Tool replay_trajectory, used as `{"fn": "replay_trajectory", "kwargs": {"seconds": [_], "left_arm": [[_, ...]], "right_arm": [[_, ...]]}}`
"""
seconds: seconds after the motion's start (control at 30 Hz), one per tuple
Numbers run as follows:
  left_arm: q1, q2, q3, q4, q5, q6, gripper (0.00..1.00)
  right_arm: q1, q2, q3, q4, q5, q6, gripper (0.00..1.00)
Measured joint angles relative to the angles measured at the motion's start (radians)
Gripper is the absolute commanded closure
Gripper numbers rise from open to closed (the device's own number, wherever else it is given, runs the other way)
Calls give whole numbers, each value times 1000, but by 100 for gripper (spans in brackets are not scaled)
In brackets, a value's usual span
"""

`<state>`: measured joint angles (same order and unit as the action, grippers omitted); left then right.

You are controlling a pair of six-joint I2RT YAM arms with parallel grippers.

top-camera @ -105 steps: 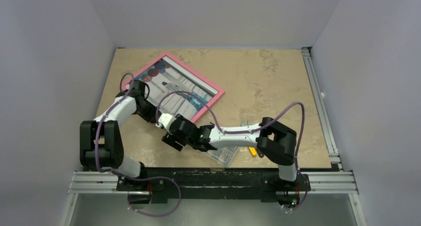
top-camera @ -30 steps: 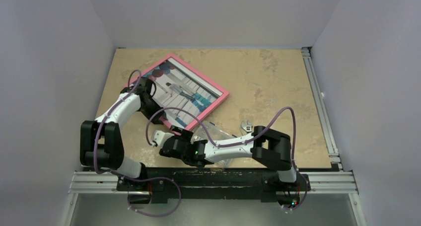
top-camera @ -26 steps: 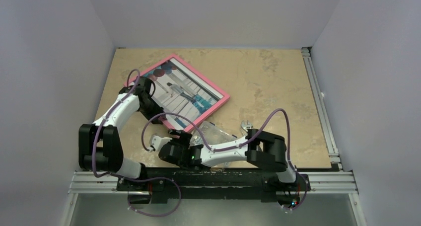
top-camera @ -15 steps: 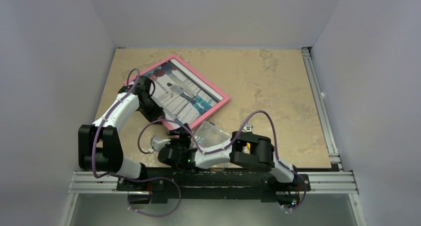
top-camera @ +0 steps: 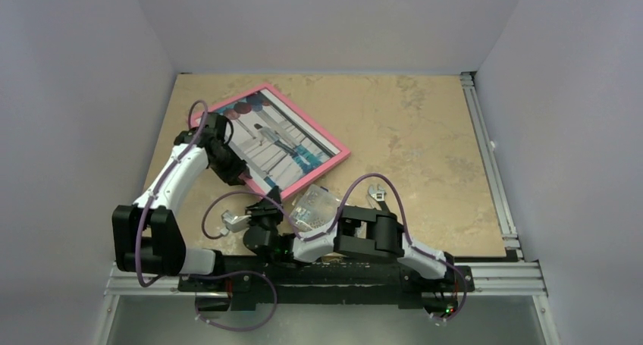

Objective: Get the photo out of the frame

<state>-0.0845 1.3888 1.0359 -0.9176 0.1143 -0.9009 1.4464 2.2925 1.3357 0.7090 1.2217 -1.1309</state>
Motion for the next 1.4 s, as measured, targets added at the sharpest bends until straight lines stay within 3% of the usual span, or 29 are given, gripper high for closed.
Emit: {"fn": "replay_trajectory", "kwargs": {"seconds": [0.1, 0.23, 0.37, 0.43, 0.5, 0.73, 0.97, 1.4], "left_arm": [[0, -13, 7, -5, -3, 5, 98], [8, -29, 8, -5, -3, 15, 64], [21, -76, 29, -16, 5, 55, 37], [26, -129, 70, -15, 4, 80, 25], [28, -193, 120, -7, 1, 104, 20], [30, -380, 298, 48, -23, 165, 18], [21, -405, 397, 55, -14, 268, 19], [5, -445, 270, 97, 84, 318, 22]], "right_arm": [[-1, 11, -1, 92, 5, -71, 100], [-1, 13, -2, 139, -2, -125, 100], [-1, 3, -11, 122, -16, -89, 100], [-2, -28, -37, 45, -39, -32, 100], [-8, -71, -51, -47, -60, 31, 100], [-45, -254, -56, -244, -117, 212, 100], [-90, -417, -95, -447, -193, 379, 100], [-356, -877, -241, -776, -454, 696, 100]]}}
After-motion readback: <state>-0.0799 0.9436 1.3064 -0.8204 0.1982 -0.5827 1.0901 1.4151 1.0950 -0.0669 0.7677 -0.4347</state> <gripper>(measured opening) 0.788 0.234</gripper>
